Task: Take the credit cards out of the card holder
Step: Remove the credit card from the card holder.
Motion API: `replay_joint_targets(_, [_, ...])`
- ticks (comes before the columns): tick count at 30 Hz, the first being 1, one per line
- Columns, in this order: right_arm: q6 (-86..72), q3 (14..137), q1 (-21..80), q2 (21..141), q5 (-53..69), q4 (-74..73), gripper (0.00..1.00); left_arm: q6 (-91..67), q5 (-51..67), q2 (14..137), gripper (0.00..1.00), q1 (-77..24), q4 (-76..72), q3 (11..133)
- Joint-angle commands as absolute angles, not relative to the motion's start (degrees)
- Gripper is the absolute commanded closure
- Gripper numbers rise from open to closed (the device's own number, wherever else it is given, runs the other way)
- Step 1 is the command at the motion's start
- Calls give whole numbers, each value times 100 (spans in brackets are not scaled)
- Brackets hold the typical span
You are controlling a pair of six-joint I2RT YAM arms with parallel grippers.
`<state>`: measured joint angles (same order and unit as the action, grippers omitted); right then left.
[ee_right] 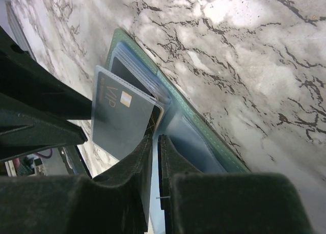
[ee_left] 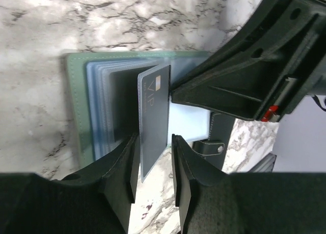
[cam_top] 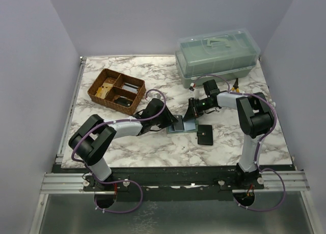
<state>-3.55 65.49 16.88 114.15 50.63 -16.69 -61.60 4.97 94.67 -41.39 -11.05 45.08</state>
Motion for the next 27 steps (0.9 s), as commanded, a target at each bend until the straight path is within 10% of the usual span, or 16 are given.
replay_joint_targets(1, [-294, 6671, 1722, 11516, 5062, -1828, 85, -6124, 995, 9488, 63, -4159, -1972, 4238])
replay_joint_targets(8, [-290, 6671, 1723, 11514, 5079, -1828, 84, -6144, 1124, 9744, 60, -4049, -2364, 4212])
replay_joint_targets(15, [-273, 6685, 1723, 11506, 5089, -1850, 84, -6081, 1281, 10110, 71, -3998, -2394, 4439])
replay_joint_targets(18, [-266, 6696, 1722, 11460, 5108, -1863, 83, -6000, 1348, 10189, 98, -3972, -2482, 4446])
replay_joint_targets(27, [-572, 6333, 1466, 10682, 6317, -1323, 65, -5815, 1426, 9407, 100, -3872, -4245, 3304])
